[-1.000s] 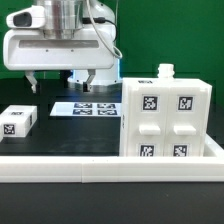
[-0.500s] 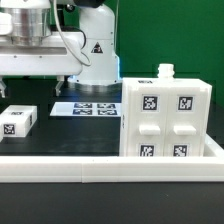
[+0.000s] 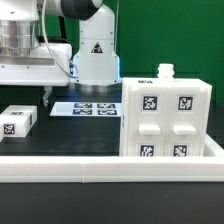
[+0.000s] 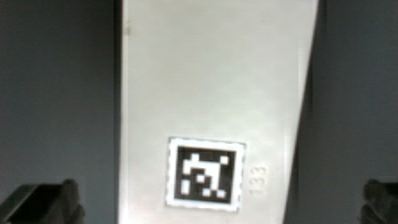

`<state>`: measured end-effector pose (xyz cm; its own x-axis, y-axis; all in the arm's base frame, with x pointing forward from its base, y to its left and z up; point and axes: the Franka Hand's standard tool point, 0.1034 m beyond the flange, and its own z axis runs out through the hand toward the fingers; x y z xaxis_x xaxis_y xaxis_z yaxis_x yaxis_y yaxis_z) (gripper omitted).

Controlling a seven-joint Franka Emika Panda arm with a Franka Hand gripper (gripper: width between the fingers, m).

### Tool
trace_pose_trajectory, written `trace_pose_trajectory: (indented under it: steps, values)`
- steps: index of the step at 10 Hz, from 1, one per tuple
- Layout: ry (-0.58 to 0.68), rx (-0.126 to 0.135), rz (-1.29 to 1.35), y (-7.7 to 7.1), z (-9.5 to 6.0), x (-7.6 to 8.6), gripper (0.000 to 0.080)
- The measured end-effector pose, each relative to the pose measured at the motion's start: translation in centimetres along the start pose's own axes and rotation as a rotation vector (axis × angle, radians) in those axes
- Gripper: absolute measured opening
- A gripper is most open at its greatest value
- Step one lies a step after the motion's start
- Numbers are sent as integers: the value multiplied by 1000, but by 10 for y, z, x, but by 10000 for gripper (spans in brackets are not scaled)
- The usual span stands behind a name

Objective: Assemble cabinet

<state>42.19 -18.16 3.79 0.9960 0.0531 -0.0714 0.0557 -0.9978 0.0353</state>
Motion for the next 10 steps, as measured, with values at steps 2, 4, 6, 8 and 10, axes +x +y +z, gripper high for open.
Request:
trace_pose_trajectory:
  steps: [2,4,6,8,10]
  values:
    - [2,-10,-9,1,8,-1,797]
    - [-3,-19,-20,6,18,-4,797]
    - [-15,-18,-24,7,25,-9,797]
    - [-25,-16,-25,6,29,-12,797]
    - [-28,-15,-25,5,30,-13,769]
